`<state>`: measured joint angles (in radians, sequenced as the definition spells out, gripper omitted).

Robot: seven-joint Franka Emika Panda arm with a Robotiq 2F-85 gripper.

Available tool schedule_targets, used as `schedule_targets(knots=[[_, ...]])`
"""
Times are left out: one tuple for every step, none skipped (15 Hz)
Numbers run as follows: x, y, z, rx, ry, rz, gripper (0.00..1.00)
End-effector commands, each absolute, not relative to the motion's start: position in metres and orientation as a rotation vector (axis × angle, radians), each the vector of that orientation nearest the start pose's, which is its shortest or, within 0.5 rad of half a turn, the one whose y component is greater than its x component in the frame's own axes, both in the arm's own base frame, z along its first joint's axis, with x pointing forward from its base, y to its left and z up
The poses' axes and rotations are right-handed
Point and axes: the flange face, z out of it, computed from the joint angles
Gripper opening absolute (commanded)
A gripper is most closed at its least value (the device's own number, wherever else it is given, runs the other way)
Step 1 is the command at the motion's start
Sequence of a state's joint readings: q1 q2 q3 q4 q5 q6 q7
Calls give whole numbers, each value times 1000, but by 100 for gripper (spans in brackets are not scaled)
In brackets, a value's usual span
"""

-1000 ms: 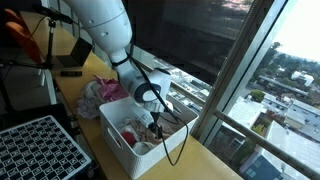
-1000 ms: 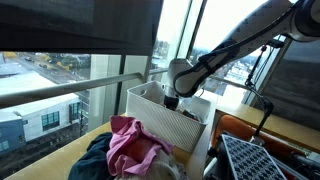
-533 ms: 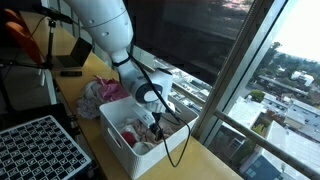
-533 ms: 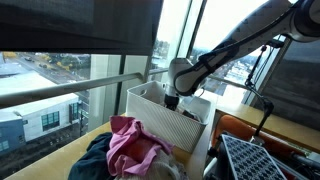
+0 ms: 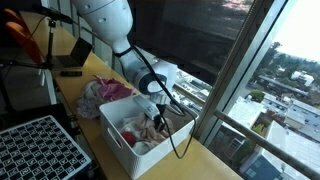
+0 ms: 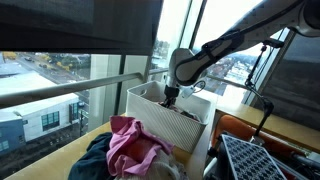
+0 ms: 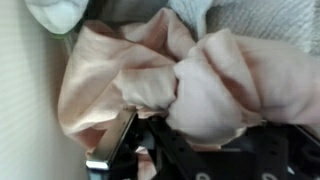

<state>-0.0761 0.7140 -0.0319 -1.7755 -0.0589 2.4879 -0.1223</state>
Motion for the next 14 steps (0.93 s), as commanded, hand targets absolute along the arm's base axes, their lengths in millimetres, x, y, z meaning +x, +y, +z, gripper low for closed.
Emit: schedule_targets(knots=[[654, -66, 212, -3162, -59, -38, 0], [655, -64, 228, -3158, -54, -57, 0], [654, -60, 249, -3149, -47, -83, 0], [654, -56, 268, -3141, -44, -113, 0], [653, -50, 290, -3129, -41, -147, 0], [652, -42, 313, -3119, -46, -185, 0], [651, -34, 335, -3109, -55, -223, 0], [651, -22, 357, -3100, -74, -263, 0], [650, -11, 378, -3089, -91, -298, 0], [650, 6, 396, -3082, -119, -335, 0], [647, 23, 413, -3076, -149, -366, 0], [644, 44, 426, -3070, -185, -388, 0], [640, 63, 437, -3061, -220, -409, 0], [636, 84, 444, -3051, -256, -423, 0]])
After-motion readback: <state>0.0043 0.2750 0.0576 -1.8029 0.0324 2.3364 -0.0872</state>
